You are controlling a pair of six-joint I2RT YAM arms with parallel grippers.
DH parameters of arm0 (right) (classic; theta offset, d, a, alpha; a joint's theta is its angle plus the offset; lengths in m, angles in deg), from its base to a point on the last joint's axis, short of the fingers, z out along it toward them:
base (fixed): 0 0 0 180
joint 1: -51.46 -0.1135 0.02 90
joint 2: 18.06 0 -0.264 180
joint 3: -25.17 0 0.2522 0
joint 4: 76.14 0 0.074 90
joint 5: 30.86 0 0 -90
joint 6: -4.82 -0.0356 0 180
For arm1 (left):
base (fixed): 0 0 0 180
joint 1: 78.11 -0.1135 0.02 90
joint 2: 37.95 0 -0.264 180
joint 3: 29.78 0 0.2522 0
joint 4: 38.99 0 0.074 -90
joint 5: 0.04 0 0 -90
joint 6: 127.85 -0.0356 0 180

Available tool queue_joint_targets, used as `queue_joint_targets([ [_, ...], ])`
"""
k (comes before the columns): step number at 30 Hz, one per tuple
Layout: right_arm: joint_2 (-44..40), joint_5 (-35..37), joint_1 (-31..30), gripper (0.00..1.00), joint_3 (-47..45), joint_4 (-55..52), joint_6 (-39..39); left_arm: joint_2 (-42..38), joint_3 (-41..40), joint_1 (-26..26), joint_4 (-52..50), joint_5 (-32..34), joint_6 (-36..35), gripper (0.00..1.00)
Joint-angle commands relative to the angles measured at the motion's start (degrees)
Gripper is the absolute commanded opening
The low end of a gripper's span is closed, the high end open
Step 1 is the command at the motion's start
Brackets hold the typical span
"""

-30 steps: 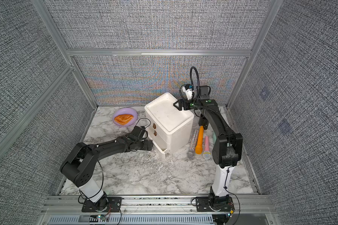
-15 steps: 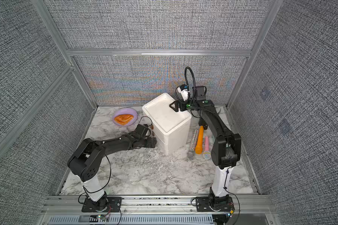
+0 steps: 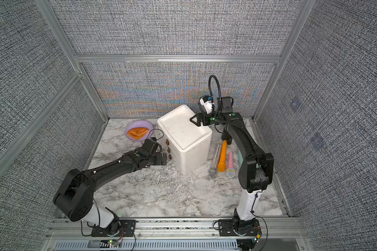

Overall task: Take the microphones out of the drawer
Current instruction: Close the drawer of the storage box, then reset both arms

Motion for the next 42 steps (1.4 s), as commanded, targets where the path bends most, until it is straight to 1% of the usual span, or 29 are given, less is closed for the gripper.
queue_joint_targets([
  [1, -3.08, -4.54, 1.21, 0.98, -1.09, 3.91, -2.29, -2.94, 0.57, -0.19, -7.68, 5.61, -0.29, 1.0],
  [3, -5.77, -6.34, 2.38, 0.98, -3.53, 6.88, -2.91, -4.18, 1.55, -0.52, -10.26, 6.61, -0.95, 1.0],
  [6, -10.13, -6.17, 4.53, 0.98, -8.07, 11.02, -4.31, -5.53, 3.3, -1.55, -13.39, 7.01, -1.68, 1.0],
  [8, -13.66, -4.02, 6.11, 0.98, -12.42, 14.6, -5.71, -6.39, 4.49, -2.16, -15.21, 7.61, -2.03, 1.0],
  [9, -15.42, -1.86, 6.97, 0.98, -15.32, 17.06, -6.19, -6.93, 4.75, -2.5, -15.6, 8.12, -2.16, 1.0],
  [12, -22.36, 10.61, 7.92, 0.98, -24.2, 22.3, -5.42, -9.0, 4.51, -3.93, -15.21, 7.67, -3.48, 1.0],
  [14, -26.11, 19.18, 7.93, 0.98, -29.95, 24.85, -4.9, -9.63, 4.82, -5.16, -16.54, 10.99, -2.43, 1.0],
  [15, -27.99, 24.51, 7.93, 0.98, -33.07, 26.4, -4.84, -9.79, 5.3, -5.52, -17.96, 14.06, -1.38, 1.0],
  [16, -29.68, 27.99, 7.92, 0.98, -36.09, 28.05, -5.24, -10.03, 5.57, -5.59, -19.12, 17.81, -0.61, 1.0],
  [18, -32.36, 32.73, 7.93, 0.98, -41.43, 31.25, -5.88, -10.59, 5.56, -5.65, -21.47, 26.2, 1.48, 1.0],
  [19, -33.63, 34.78, 7.86, 0.98, -43.99, 32.64, -6.57, -11.06, 5.17, -5.62, -21.58, 28.86, 1.17, 1.0],
  [20, -34.4, 36.58, 7.88, 0.98, -45.83, 33.24, -7.09, -11.59, 4.6, -5.65, -20.45, 29.95, -0.74, 1.0],
  [21, -35.23, 37.62, 7.8, 0.98, -47.82, 33.55, -5.6, -12.25, 3.47, -5.77, -18.68, 30.83, -3.07, 1.0],
  [22, -36.08, 37.1, 7.73, 0.98, -50.28, 35.26, -3.76, -12.96, 1.93, -5.84, -17.13, 32.27, -4.58, 1.0],
  [24, -38.21, 38.05, 7.42, 0.98, -56.02, 39.87, -2.4, -14.36, -0.28, -6.23, -14.76, 33.79, -6.35, 1.0],
  [26, -40.77, 38.4, 7.4, 0.98, -63.22, 45.58, -1.35, -16.32, -3.1, -6.47, -10.78, 33.87, -8.43, 1.0],
  [28, -42.96, 37.76, 7.23, 0.98, -69.75, 52.76, -0.12, -19.6, -8.0, -6.65, -3.01, 31.29, -13.64, 1.0],
  [31, -44.55, 35.87, 6.66, 0.98, -75.85, 59.0, 1.67, -24.38, -15.57, -6.98, 8.85, 26.04, -21.9, 1.0],
  [33, -44.74, 35.51, 6.26, 0.98, -78.03, 61.27, 2.31, -26.84, -19.49, -7.45, 14.28, 26.38, -23.72, 1.0],
  [36, -44.0, 36.98, 5.62, 0.98, -81.41, 65.53, 4.01, -29.02, -25.45, -8.4, 23.81, 29.8, -24.23, 1.0],
  [39, -41.78, 39.54, 5.3, 0.98, -85.62, 73.53, 6.33, -28.06, -29.46, -9.58, 31.85, 29.91, -27.87, 1.0],
  [42, -39.64, 41.05, 5.21, 0.98, -89.17, 82.67, 7.44, -25.33, -31.35, -11.83, 37.85, 27.39, -29.51, 1.0],
])
